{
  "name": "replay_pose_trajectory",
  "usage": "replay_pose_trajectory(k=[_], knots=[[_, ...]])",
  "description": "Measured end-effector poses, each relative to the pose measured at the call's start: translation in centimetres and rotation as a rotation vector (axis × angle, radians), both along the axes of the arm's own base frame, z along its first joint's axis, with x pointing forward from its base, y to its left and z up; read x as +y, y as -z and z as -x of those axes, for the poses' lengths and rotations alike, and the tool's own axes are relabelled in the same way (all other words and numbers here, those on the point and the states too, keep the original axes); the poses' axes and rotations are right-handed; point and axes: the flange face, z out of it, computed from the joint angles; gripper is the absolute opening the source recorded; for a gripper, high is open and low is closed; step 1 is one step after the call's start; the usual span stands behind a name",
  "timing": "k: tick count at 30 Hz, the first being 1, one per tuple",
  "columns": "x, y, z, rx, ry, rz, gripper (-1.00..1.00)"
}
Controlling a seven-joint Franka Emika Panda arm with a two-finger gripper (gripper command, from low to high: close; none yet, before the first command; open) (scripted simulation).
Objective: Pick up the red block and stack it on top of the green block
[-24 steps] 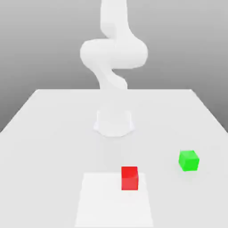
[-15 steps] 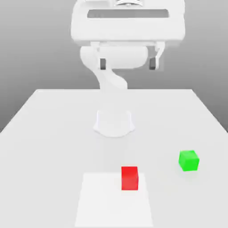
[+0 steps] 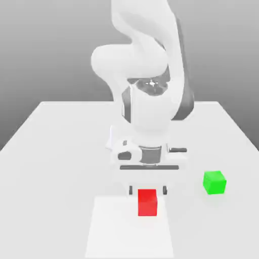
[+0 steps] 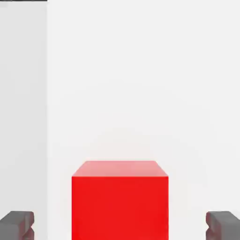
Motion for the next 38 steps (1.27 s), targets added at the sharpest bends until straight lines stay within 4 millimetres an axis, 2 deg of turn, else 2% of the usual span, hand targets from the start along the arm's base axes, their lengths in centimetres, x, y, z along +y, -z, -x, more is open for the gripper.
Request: replay_pose_trajectory(k=[1,8,15,18,21,25,27,30,35,36,38], knots=[[0.0,0.8,0.1,0.000,0.000,0.000,-1.00],[0.0,0.9,0.1,0.000,0.000,0.001,-1.00],[0.0,-4.7,0.1,0.000,-0.001,0.002,-1.00],[5.0,-6.2,1.0,-0.002,-0.110,-0.003,-1.00],[10.4,-7.3,2.8,-0.002,-0.224,-0.006,-1.00],[17.5,-8.6,7.1,-0.001,-0.397,-0.004,-1.00],[20.3,-8.8,9.4,-0.001,-0.472,0.000,-1.00],[21.3,-7.2,10.0,-0.004,-0.497,0.005,-1.00],[21.3,-3.2,10.2,-0.002,-0.499,0.003,-1.00],[21.3,-2.7,10.3,-0.001,-0.501,0.002,1.00],[21.3,-2.7,10.3,-0.002,-0.501,0.002,1.00]])
